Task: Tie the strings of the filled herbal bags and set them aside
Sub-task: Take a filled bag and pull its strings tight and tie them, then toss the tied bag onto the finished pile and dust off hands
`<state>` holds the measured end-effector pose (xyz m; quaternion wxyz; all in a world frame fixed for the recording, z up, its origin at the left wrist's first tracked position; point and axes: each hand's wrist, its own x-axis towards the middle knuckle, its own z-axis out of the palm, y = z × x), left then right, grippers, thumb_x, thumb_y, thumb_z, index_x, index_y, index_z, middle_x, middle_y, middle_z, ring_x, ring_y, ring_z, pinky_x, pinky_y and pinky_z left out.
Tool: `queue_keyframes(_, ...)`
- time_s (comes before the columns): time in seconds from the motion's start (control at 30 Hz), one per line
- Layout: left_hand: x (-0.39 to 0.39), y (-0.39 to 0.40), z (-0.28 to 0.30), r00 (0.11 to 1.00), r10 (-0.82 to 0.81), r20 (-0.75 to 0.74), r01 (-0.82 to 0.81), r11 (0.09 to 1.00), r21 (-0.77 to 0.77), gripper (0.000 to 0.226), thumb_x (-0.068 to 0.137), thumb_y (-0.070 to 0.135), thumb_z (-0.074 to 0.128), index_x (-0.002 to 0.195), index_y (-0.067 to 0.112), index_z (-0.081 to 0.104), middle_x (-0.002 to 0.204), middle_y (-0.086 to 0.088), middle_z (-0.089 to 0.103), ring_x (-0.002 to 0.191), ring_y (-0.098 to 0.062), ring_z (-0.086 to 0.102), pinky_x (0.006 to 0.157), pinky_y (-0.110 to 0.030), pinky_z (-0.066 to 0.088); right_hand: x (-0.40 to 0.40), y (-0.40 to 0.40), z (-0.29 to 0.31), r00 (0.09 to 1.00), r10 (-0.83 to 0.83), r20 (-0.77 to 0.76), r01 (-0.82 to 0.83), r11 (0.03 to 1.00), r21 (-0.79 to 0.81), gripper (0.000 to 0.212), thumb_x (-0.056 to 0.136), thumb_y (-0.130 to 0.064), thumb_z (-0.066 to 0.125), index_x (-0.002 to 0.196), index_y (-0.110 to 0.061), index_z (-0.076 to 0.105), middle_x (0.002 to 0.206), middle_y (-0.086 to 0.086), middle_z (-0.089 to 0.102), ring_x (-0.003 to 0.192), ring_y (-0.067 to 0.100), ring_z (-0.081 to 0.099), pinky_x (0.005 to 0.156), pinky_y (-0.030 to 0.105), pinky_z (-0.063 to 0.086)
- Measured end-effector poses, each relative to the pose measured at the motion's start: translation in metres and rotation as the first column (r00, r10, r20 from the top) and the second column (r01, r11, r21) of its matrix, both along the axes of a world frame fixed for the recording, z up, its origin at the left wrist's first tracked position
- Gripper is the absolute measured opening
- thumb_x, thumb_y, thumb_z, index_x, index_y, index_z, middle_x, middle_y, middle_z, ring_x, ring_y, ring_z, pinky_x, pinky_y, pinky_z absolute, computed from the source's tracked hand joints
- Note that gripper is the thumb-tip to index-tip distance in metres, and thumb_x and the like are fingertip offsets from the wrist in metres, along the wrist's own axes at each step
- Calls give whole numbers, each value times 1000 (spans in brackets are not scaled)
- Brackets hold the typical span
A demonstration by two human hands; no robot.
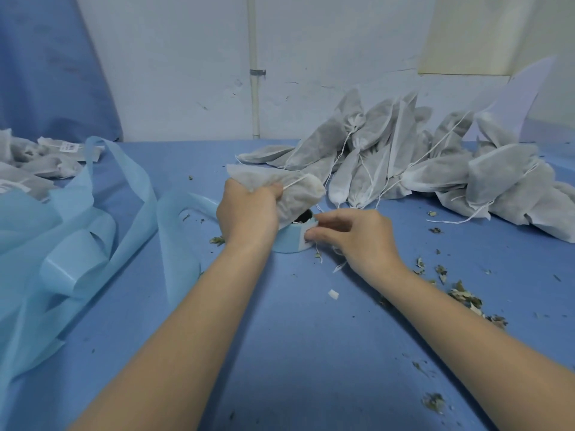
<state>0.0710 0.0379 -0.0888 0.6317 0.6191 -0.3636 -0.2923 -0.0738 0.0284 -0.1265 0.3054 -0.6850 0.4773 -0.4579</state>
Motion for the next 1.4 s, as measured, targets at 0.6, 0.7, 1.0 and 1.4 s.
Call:
queue_keyframes(0.6, -4, -3, -4, 998, 63, 31, -63, 998, -7, 26, 82, 24, 65, 97, 15, 46, 82, 6, 49, 86, -23, 49, 72, -27, 34, 18, 19, 1, 950, -165, -263, 147, 985, -88, 20, 77, -32, 76, 64, -29, 60, 65, -12, 64, 65, 4, 57, 67, 10, 41)
queue_keyframes(0.7, -4, -2, -4, 998, 64, 27, -64, 998, -9, 26, 82, 24, 65, 97, 15, 46, 82, 6, 48, 85, -22, 49, 70, -27, 33, 17, 26, 2, 942, -91, -322, 75, 995, -63, 22, 73, -39, 79, 63, -34, 60, 78, -7, 67, 73, 5, 60, 71, 21, 44)
queue_keyframes(1.0, -7, 8, 2, 1000, 5, -8, -7, 979, -205, 22, 78, 21, 72, 83, 26, 51, 83, 16, 59, 83, -12, 58, 64, -15, 41, 3, 39, 30, 928, -20, -372, -53, 981, -186, 18, 68, -40, 83, 72, -35, 65, 145, -7, 36, 128, 10, 36, 92, 10, 24)
queue_keyframes(1.4, -17, 19, 3, 925, -374, 60, 379, 914, -147, 29, 72, 7, 75, 99, 13, 65, 97, 0, 72, 91, -14, 67, 79, -27, 51, -22, 28, 51, 969, -100, -226, 3, 920, -393, 15, 73, -28, 80, 80, -23, 68, 89, -14, 40, 97, 14, 45, 85, 8, 31)
